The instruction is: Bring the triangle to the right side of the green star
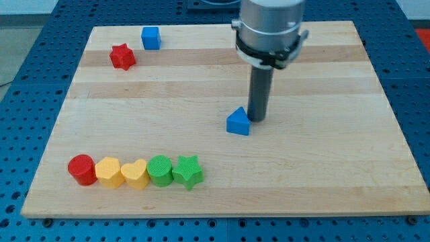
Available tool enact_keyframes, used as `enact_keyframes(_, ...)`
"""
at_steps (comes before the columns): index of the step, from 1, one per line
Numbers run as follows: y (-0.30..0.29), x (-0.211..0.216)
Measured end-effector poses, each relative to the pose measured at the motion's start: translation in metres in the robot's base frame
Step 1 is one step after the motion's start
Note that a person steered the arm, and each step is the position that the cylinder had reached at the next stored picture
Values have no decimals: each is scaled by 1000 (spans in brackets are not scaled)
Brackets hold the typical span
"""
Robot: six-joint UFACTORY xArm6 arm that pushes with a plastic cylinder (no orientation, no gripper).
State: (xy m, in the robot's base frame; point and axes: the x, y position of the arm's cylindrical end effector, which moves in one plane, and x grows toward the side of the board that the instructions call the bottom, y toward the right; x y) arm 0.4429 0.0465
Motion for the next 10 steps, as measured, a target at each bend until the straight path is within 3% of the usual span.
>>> enact_keyframes(1, -41, -20)
enact_keyframes(2, -51, 6)
enact_keyframes(4, -7, 73)
enact_keyframes(5, -20, 65)
enact_keyframes(6, -14, 27)
enact_keyframes(7, 34, 16)
enact_keyframes(9, 51, 100)
enact_keyframes(10, 39, 118)
